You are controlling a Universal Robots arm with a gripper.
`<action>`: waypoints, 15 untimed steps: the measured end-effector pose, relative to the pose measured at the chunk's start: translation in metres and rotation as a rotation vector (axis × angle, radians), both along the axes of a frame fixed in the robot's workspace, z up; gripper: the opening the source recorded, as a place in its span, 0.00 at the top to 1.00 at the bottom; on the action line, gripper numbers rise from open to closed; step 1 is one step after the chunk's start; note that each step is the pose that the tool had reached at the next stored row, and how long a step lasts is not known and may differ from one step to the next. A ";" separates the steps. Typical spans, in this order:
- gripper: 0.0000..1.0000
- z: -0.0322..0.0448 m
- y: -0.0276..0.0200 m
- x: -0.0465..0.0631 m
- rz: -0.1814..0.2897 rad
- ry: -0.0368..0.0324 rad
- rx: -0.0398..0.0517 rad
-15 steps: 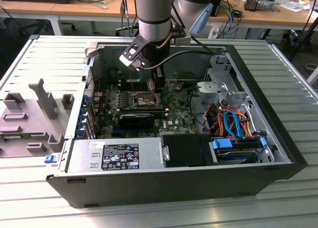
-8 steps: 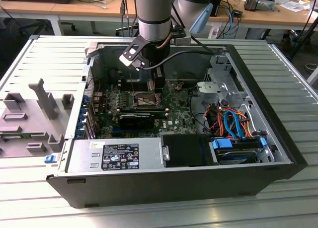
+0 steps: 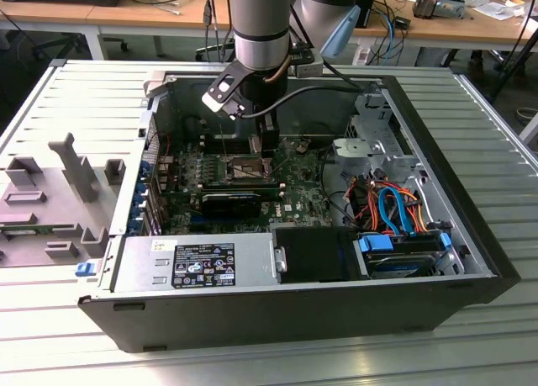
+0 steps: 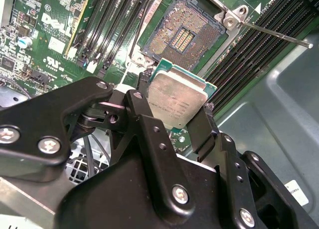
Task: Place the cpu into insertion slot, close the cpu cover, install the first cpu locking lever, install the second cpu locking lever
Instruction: 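Place the cpu into insertion slot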
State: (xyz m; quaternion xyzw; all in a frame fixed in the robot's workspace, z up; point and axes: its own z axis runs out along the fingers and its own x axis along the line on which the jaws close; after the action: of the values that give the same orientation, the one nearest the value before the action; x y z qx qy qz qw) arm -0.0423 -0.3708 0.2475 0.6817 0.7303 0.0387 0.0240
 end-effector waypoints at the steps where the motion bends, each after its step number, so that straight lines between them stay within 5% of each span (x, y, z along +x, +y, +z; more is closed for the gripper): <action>1: 0.45 0.0000 0.0000 0.000 0.000 0.0000 0.0000; 15: 0.45 -0.0004 0.0000 0.000 -0.007 0.0000 -0.0001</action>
State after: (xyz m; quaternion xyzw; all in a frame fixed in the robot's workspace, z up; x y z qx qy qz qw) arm -0.0423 -0.3709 0.2471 0.6843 0.7277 0.0386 0.0241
